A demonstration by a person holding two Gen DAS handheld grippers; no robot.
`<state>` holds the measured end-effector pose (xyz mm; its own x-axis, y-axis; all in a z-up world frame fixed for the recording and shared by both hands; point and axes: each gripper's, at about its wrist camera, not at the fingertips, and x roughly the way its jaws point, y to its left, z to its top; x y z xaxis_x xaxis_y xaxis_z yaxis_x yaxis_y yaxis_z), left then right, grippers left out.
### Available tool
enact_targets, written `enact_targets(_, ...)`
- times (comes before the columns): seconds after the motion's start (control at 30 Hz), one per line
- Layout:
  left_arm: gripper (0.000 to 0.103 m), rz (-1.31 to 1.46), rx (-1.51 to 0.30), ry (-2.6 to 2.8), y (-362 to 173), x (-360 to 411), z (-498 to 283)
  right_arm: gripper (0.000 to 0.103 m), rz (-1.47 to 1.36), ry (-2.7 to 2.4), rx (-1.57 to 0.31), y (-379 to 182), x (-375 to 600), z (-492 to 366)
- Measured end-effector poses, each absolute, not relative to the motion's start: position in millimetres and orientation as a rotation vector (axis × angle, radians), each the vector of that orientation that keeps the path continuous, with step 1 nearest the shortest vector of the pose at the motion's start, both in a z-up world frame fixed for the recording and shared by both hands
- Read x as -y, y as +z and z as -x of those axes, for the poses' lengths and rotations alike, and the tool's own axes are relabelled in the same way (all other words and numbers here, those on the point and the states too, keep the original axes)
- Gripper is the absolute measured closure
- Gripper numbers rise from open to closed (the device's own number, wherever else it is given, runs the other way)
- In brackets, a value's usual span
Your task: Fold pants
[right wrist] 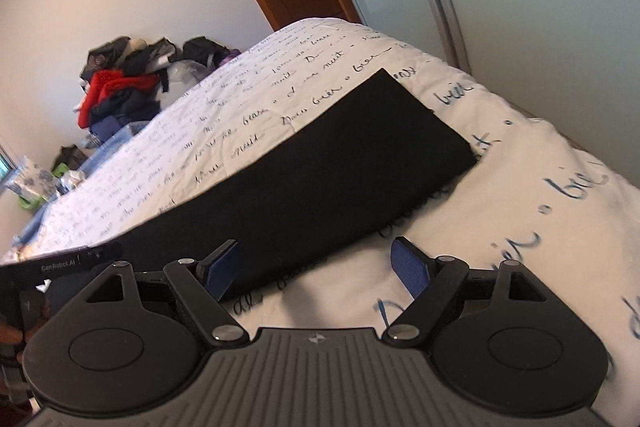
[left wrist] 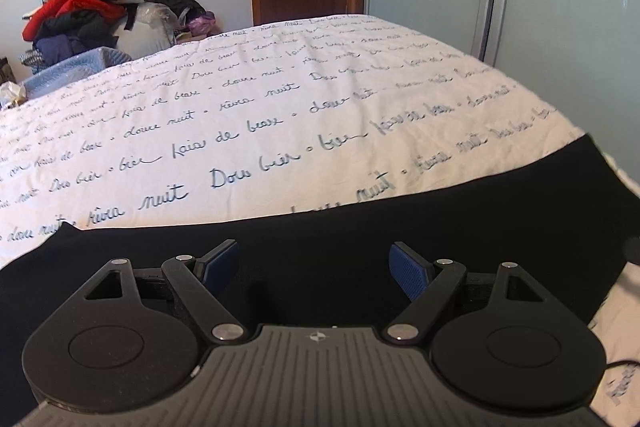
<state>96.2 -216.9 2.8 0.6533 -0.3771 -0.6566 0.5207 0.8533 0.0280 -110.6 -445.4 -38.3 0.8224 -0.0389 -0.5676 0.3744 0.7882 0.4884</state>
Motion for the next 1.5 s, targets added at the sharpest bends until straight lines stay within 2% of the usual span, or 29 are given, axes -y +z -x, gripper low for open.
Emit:
enact_targets(0.23,0.02,-0.26,-0.665,-0.535,6.3,225.9,-87.0,0.019,-0.913,-0.226,-0.391,-57.3,491.0,78.0)
enact_targets(0.37,0.02,-0.234,-0.694,-0.551,4.8,228.1,-91.3,0.024,-0.989,-0.253,-0.318,-63.2,506.7,67.1)
enact_targets(0.43,0.021,-0.216,-0.712,-0.571,4.9,230.0,-92.9,0.047,-0.978,-0.292,-0.323,-63.3,510.2,61.7)
enact_targets(0.47,0.022,-0.21,-0.718,-0.584,5.3,231.5,-93.4,0.069,-0.975,-0.312,-0.332,-64.4,511.7,59.6)
enact_targets(0.5,0.022,-0.205,-0.721,-0.596,5.9,233.1,-93.7,0.083,-0.99,-0.319,-0.334,-67.2,514.4,58.8)
enact_targets(0.57,0.022,-0.194,-0.726,-0.618,7.0,236.4,-94.8,0.09,-1.013,-0.309,-0.331,-72.6,518.2,58.2)
enact_targets(0.67,0.022,-0.161,-0.759,-0.648,6.2,240.2,-99.9,0.092,-0.899,-0.314,-0.344,-62.1,506.9,56.0)
enact_targets(0.87,0.024,-0.01,-0.855,-0.703,0.6,235.5,-111.8,0.093,-0.33,-0.317,-0.435,-17.5,436.6,33.9)
enact_targets(1.03,0.023,0.181,-0.941,-0.813,-2.5,231.8,-121.0,0.093,-0.033,-0.273,-0.484,-15.1,384.3,18.8)
enact_targets(1.33,0.015,0.621,-1.192,-0.966,-31.1,254.2,-144.4,0.093,0.267,-0.237,-0.463,-21.4,320.5,21.4)
enact_targets(1.5,0.016,0.614,-1.172,-0.933,-27.5,265.7,-151.1,0.093,0.409,-0.189,-0.447,-22.2,291.5,30.9)
